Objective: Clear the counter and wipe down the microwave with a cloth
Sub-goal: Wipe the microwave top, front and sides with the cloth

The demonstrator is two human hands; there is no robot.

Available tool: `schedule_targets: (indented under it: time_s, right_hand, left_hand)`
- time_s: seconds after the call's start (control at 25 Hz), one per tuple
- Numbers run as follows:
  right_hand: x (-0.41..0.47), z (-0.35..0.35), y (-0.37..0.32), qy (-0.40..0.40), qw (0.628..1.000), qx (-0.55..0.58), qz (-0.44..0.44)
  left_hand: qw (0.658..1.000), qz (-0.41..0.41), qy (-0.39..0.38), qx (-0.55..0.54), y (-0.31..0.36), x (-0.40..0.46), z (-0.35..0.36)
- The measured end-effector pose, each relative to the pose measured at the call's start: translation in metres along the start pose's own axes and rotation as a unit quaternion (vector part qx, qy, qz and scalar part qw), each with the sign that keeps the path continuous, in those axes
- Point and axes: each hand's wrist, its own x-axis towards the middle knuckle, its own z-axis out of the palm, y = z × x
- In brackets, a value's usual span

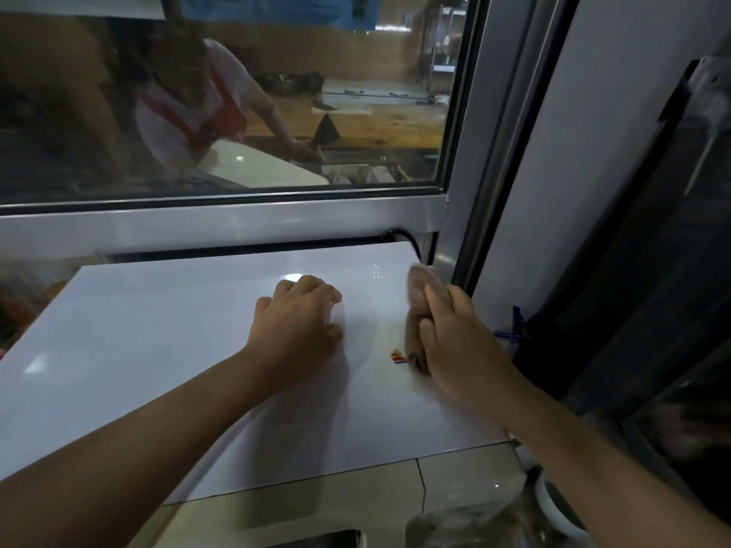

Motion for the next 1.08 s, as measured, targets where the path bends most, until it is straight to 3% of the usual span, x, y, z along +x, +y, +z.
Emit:
schedule_targets:
  time_s: [0.24,0.4,0.52,0.76,0.92,1.08]
  right_hand:
    - [0.095,-0.001,-0.007,-0.039,0.996,-0.004,0.082]
    - [0.117,0.006,0.000,-0.049,0.992,0.056,0.106]
    - [0.091,0.003,0.001,-0.050,0.987,0.076,0.129]
    - [-0.013,-0.021,-0.009,-0.037,0.998,-0.024,0.046]
    - [-0.061,-0.022,-0.015,-0.016,0.992,-0.090,0.092]
    - [-0.041,-0.018,-0.026,-0.027,0.989,-0.072,0.130]
  left_hand:
    - [0.999,0.012,0.004,0.041,0.003,0.011,0.004]
    - [0.999,0.000,0.008,0.031,0.002,0.011,0.007]
    - [1.000,-0.008,-0.004,0.026,0.001,0.010,0.007]
    - [1.000,0.010,-0.012,0.022,0.003,-0.020,0.007]
    - [0.999,0.021,-0.023,0.033,-0.005,-0.053,-0.002]
    - [0.998,-0.001,-0.035,0.050,-0.022,-0.072,-0.017]
